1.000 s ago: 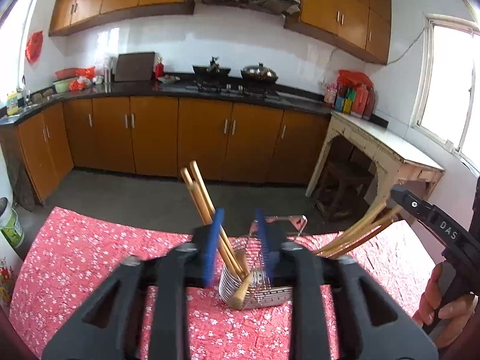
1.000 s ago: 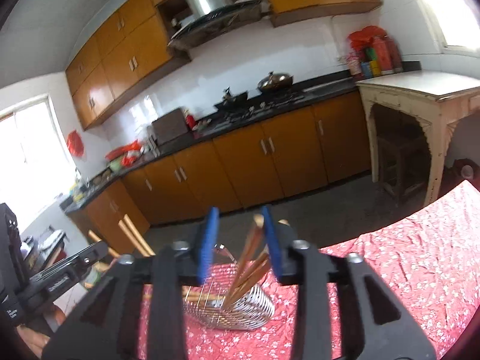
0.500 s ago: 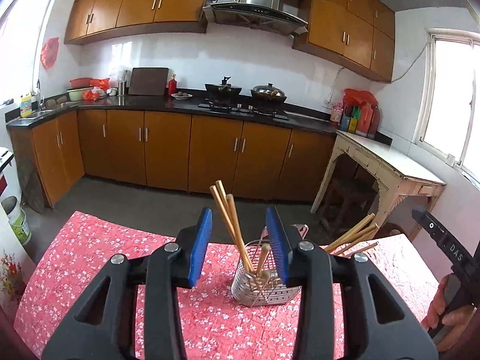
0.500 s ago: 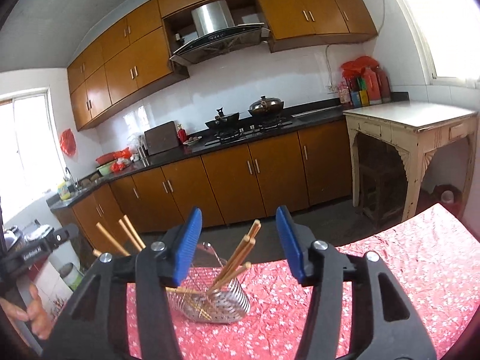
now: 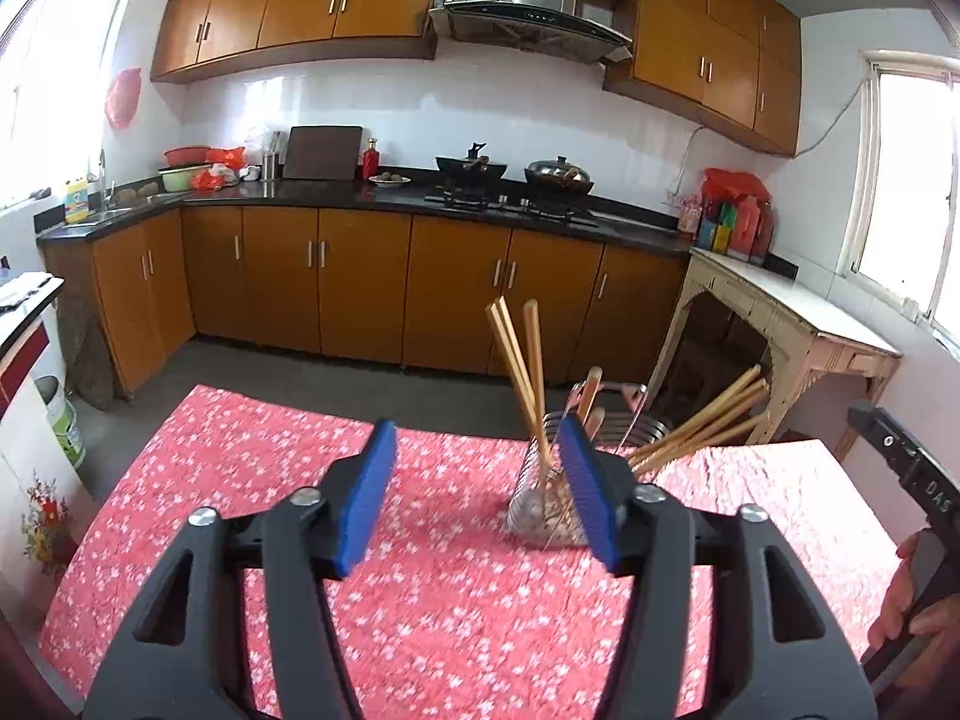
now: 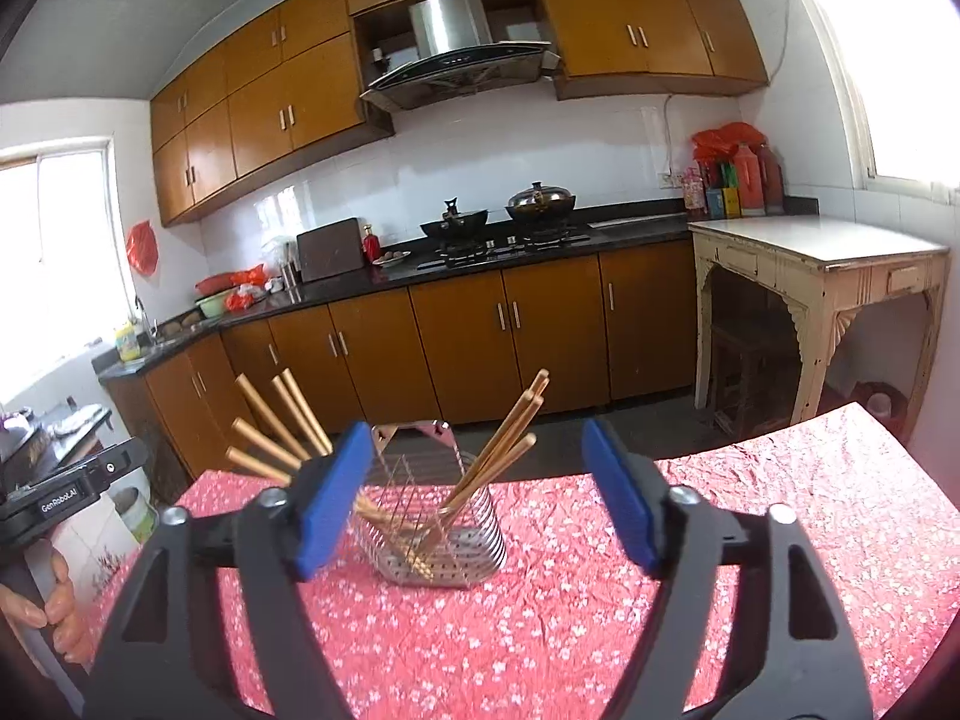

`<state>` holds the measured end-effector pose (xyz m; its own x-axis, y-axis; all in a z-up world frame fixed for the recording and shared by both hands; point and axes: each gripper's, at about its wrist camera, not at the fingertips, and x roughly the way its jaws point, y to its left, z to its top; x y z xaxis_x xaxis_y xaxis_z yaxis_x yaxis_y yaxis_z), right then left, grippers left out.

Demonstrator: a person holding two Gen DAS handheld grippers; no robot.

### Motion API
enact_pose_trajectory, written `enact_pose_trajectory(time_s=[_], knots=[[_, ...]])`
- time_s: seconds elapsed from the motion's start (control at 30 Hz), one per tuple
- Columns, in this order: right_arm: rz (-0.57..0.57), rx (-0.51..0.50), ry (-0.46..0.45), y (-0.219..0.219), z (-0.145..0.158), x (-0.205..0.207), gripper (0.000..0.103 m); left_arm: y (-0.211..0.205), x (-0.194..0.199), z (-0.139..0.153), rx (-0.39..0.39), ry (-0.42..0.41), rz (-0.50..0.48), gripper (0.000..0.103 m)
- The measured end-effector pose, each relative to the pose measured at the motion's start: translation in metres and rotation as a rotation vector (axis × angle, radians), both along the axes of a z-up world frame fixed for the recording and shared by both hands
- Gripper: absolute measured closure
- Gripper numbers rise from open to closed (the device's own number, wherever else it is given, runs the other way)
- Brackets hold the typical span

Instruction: Organize utensils

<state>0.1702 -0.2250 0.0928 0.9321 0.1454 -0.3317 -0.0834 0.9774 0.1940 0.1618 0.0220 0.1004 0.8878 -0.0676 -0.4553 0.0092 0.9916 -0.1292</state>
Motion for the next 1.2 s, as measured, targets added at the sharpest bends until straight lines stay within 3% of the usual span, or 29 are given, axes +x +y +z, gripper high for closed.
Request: enact_pose_trajectory(time_s=[0.13, 0.23, 0.37, 0.67, 0.97, 1.2], knots=[[-0.001, -0.016, -0.016, 0.008, -0.009, -0.022, 0.005, 0.001, -0.015, -0.015, 0.03, -0.009, 0.008, 0.021], [-0.031, -0.057, -0.05, 0.014, -0.017, -0.041, 0.004, -0.005, -0.029, -0.026, 0.077, -0.034, 0.015, 0.009], [-0.048, -0.107, -0.074, 0.023, -0.028, -0.065, 0.004, -0.013, -0.046, -0.04, 0.137, -0.065, 0.023, 0.002], [-0.034, -0.143, -0.06, 0.031, -0.058, -0.095, 0.004, -0.008, -0.062, -0.062, 0.157, -0.068, 0.039, 0.002], [-0.011, -0.147, -0.083, 0.045, -0.074, -0.117, 0.004, 0.004, -0.096, -0.075, 0.087, -0.119, 0.03, 0.002], [-0.017, -0.176, -0.112, 0.057, -0.087, -0.126, 0.004, -0.008, -0.111, -0.085, 0.15, -0.179, 0.03, 0.002]])
